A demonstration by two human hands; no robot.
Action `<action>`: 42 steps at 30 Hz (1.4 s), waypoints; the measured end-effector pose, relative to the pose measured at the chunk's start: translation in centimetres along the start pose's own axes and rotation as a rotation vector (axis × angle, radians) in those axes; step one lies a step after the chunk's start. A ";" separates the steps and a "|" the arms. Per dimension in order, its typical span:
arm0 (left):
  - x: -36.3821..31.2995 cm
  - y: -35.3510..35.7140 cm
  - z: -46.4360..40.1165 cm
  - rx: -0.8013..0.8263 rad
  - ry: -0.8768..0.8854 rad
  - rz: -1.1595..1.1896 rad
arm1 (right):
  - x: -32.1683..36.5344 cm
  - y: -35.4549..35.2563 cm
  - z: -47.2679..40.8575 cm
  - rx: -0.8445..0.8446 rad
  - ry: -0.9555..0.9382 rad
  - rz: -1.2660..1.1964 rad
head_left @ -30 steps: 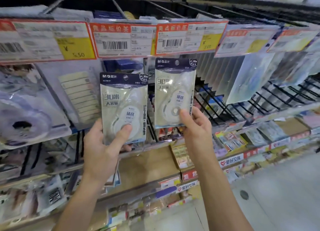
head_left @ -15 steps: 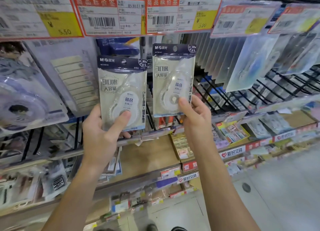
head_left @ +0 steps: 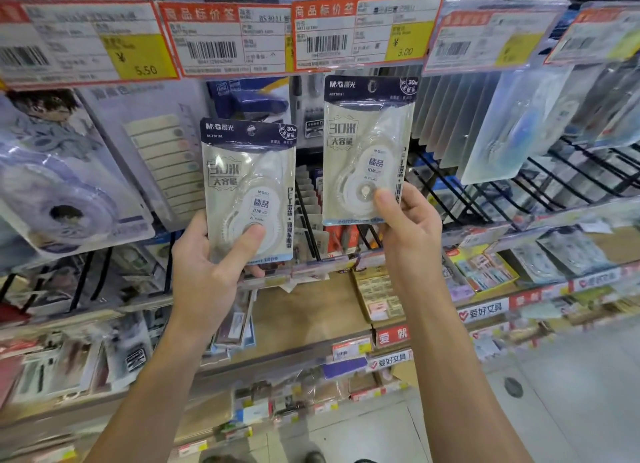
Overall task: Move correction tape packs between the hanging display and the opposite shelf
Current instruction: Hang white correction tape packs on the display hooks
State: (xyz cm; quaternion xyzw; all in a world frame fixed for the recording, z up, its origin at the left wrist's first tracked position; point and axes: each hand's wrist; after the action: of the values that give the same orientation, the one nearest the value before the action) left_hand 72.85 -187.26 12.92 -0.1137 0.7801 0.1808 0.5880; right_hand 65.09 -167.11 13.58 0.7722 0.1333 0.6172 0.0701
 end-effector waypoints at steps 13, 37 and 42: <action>-0.5 1.0 0.5 0.048 -0.006 -0.033 | 0.4 -1.1 -1.3 0.053 -0.051 -0.098; 0.1 1.4 -0.4 0.061 0.003 -0.049 | 1.3 0.4 -0.8 0.061 -0.091 -0.128; 0.2 1.6 -0.5 0.070 0.006 -0.032 | 1.1 0.0 -0.7 0.055 -0.091 -0.111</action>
State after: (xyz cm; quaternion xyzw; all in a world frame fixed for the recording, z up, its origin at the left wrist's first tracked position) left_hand 71.74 -185.96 13.07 -0.1062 0.7858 0.1437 0.5921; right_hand 64.62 -166.80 14.74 0.7925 0.1895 0.5729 0.0889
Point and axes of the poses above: each hand's wrist, its own z-axis away from the middle knuckle, its own y-axis out of the palm, x = y × z, and after that the axes turned 4 degrees about z, right-handed
